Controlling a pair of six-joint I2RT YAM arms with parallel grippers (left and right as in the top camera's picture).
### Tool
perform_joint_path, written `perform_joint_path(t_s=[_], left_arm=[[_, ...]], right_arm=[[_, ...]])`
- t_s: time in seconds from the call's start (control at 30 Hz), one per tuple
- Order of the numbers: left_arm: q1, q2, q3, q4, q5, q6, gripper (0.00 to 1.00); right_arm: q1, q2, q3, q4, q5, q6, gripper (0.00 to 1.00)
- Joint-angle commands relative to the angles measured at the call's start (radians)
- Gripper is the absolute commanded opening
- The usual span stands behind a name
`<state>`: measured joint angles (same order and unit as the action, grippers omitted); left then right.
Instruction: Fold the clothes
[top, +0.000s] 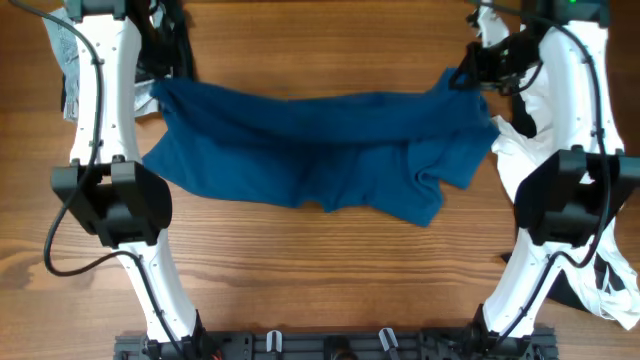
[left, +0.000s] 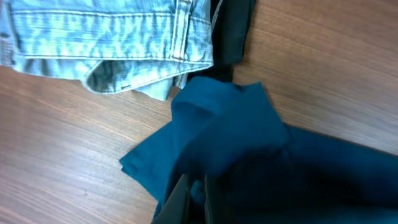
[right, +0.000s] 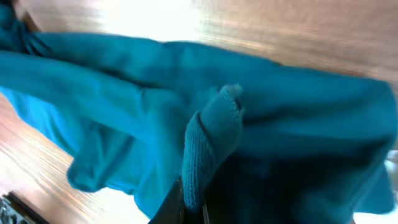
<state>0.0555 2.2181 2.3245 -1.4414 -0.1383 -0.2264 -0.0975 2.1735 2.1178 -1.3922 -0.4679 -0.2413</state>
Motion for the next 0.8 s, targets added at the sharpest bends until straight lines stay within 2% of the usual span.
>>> perform_joint_path(t_s=[0.0,0.2,0.23,0.27,0.3,0.33,0.37,0.4,0.5,0.53,0.63,0.7,0.77], left_arm=[[0.008,0.008,-0.089,0.043,-0.017,0.013,0.04],[0.008,0.008,-0.148,0.085,-0.017,0.013,0.17],[0.008,0.009,-0.148,0.088,-0.017,0.013,0.20],[0.008,0.009,-0.148,0.090,-0.017,0.013,0.32],[0.008,0.009,-0.148,0.090,-0.017,0.013,0.62],[0.008,0.009,-0.148,0.090,-0.017,0.013,0.72],[0.008,0.009,-0.148,0.100,-0.029,0.013,0.92],[0.008,0.003,-0.135,0.101,-0.044,0.013,1.00],[0.008,-0.063,-0.022,0.037,-0.046,0.005,1.00],[0.008,-0.099,0.013,0.015,-0.046,-0.012,1.00],[0.008,-0.267,0.040,-0.086,0.030,-0.058,1.00],[0.008,-0.283,0.039,-0.226,0.026,-0.102,1.00],[0.010,-0.296,-0.039,-0.243,0.041,-0.156,1.00]], right_arm=[[0.018,-0.020,-0.117,0.056,0.003,-0.016,0.04],[0.018,-0.020,-0.262,0.196,0.029,0.049,0.06],[0.018,-0.020,-0.279,0.215,0.060,0.066,0.12],[0.018,-0.020,-0.290,0.223,0.073,0.065,0.30],[0.018,-0.020,-0.293,0.225,0.082,0.065,0.59],[0.016,-0.020,-0.293,0.235,0.090,0.088,0.76],[0.008,-0.025,-0.282,0.258,0.081,0.143,0.84],[0.005,-0.032,-0.254,0.258,0.055,0.145,0.89],[0.004,-0.098,-0.122,0.199,0.061,0.204,1.00],[0.004,-0.141,-0.076,0.174,0.080,0.269,1.00],[0.007,-0.315,-0.040,0.083,0.076,0.279,1.00],[0.007,-0.353,-0.041,-0.082,0.076,0.240,1.00],[0.008,-0.353,-0.071,-0.172,0.088,0.240,1.00]])
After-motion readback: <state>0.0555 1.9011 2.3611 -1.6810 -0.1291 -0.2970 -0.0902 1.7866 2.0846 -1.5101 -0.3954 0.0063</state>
